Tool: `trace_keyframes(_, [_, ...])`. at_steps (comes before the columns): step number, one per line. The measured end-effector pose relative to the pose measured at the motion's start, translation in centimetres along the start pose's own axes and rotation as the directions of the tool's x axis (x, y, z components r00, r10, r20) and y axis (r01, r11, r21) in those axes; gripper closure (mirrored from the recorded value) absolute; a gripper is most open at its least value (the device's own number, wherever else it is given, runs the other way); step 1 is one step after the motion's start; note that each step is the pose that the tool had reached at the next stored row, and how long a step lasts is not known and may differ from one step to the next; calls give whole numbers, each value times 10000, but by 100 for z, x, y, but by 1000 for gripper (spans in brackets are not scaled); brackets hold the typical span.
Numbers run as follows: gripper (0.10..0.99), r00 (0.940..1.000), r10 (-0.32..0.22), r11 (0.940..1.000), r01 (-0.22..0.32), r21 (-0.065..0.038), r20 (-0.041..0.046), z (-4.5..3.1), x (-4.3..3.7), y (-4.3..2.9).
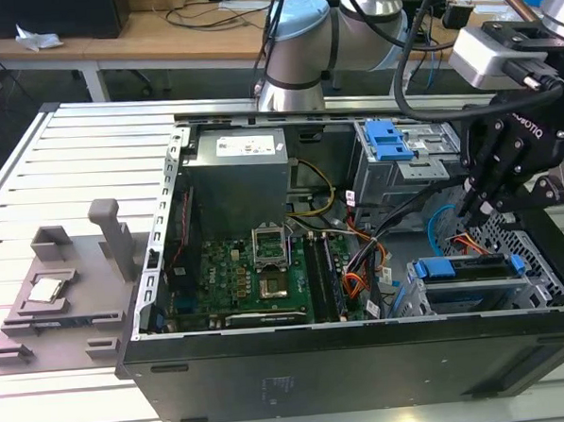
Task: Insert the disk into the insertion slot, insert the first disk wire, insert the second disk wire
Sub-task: 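Insert the second disk wire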
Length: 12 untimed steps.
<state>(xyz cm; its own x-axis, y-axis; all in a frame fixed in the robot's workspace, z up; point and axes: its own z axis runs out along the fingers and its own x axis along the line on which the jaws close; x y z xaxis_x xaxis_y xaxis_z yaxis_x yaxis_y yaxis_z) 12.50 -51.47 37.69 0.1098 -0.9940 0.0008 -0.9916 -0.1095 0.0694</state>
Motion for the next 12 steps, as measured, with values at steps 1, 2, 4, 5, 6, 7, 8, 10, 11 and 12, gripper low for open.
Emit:
trace_keyframes(1, [922, 10000, 1, 10000, -1, -1, -14, 0, 0, 0])
trace_keyframes(2, [922, 10000, 1, 10000, -1, -1, -15, 0, 6, 1])
trace_keyframes(4, [922, 10000, 2, 10000, -2, -2, -18, 8, 124, 13])
trace_keyframes(5, [922, 10000, 5, 10000, -5, -2, -21, 23, 199, 21])
trace_keyframes(6, [922, 9999, 121, 9999, -121, -2, -9, 57, 217, 20])
trace_keyframes(7, [922, 9994, 335, 9994, -335, -3, 4, 86, 218, 19])
trace_keyframes(8, [922, 9986, 536, 9986, -536, -3, 17, 121, 218, 12])
trace_keyframes(10, [922, 9978, 659, 9978, -659, -19, 26, 209, 223, -38])
trace_keyframes(11, [922, 9978, 668, 9978, -668, -24, 28, 228, 224, -48])
trace_keyframes(12, [922, 9977, 673, 9977, -673, -26, 28, 240, 225, -55])
